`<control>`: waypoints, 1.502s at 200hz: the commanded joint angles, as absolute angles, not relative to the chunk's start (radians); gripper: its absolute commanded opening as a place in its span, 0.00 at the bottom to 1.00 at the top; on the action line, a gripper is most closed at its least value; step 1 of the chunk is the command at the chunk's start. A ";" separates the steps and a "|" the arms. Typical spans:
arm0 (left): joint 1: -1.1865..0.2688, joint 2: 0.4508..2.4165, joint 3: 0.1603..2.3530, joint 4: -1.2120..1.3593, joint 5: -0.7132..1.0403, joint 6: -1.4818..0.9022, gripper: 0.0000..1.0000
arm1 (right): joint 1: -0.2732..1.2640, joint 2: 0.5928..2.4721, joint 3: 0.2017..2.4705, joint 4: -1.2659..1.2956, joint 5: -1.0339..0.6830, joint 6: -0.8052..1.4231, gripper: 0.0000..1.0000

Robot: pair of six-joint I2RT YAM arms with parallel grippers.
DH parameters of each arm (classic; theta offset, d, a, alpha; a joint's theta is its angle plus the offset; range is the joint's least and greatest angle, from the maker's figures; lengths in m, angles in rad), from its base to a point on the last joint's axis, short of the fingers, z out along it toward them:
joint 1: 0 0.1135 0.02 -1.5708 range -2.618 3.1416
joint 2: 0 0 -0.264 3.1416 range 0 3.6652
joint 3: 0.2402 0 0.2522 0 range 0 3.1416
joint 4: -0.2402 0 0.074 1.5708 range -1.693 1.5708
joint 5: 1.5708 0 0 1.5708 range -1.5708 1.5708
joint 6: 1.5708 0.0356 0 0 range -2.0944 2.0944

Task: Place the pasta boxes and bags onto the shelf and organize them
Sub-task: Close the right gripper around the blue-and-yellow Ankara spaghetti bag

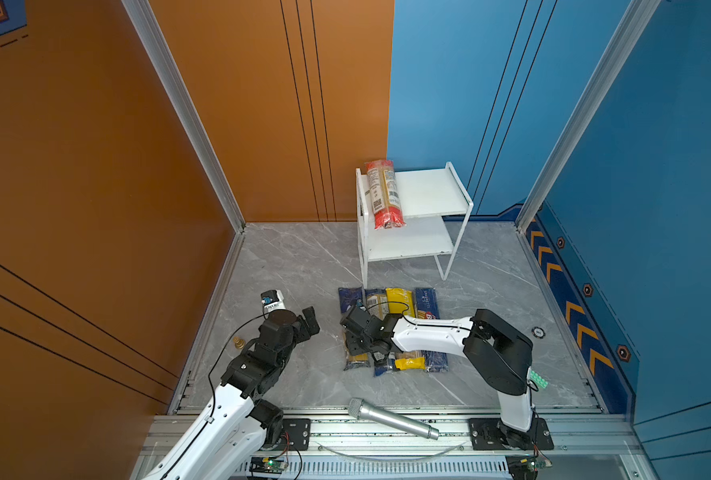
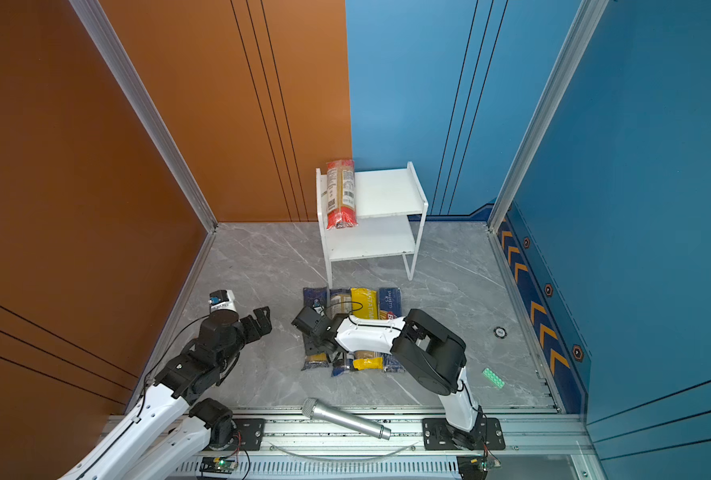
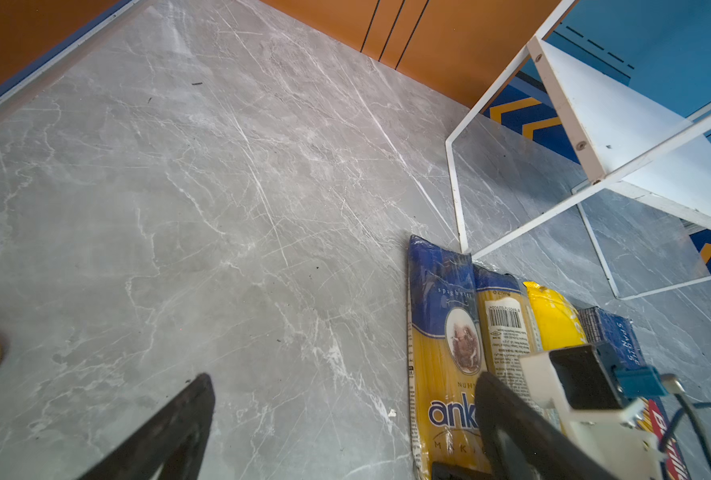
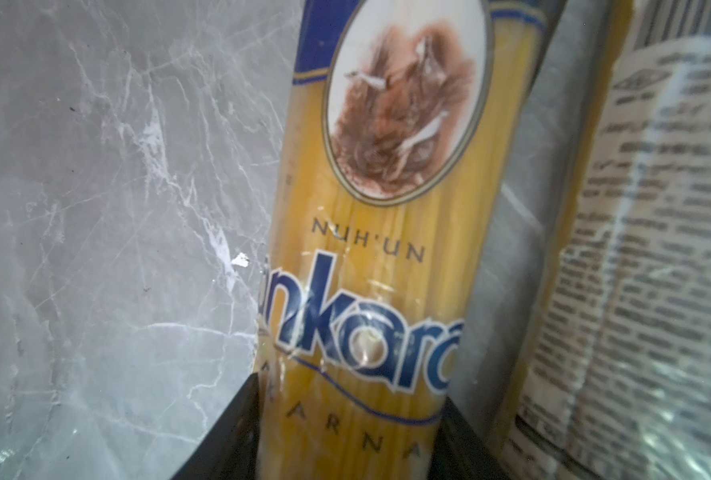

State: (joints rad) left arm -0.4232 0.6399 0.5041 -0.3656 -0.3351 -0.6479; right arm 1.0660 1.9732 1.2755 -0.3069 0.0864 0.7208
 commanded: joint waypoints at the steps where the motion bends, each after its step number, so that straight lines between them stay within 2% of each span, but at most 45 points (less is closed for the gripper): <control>1: -0.415 0.627 0.485 -0.382 -0.320 -0.656 0.98 | 1.060 2.017 1.249 -0.453 0.109 0.690 0.47; 76: -0.415 0.629 0.473 -0.368 -0.319 -0.660 0.98 | 1.046 2.005 1.275 -0.449 0.080 0.635 0.17; 135: -0.414 0.629 0.464 -0.356 -0.321 -0.659 0.98 | 1.029 1.957 1.280 -0.438 0.047 0.587 0.01; 196: -0.414 0.638 0.460 -0.344 -0.319 -0.663 0.98 | 1.006 1.898 1.294 -0.437 -0.002 0.531 0.00; 253: -0.414 0.646 0.454 -0.334 -0.317 -0.669 0.98 | 0.949 1.838 1.303 -0.437 -0.149 0.521 0.00; 300: -0.413 0.651 0.449 -0.323 -0.313 -0.672 0.98 | 0.931 1.821 1.338 -0.487 -0.183 0.497 0.00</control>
State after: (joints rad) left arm -0.4232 0.6456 0.4641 -0.3485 -0.3317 -0.6628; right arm 0.9409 1.8748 1.2919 -0.4408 -0.1516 0.5419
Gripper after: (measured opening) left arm 0.979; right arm 0.333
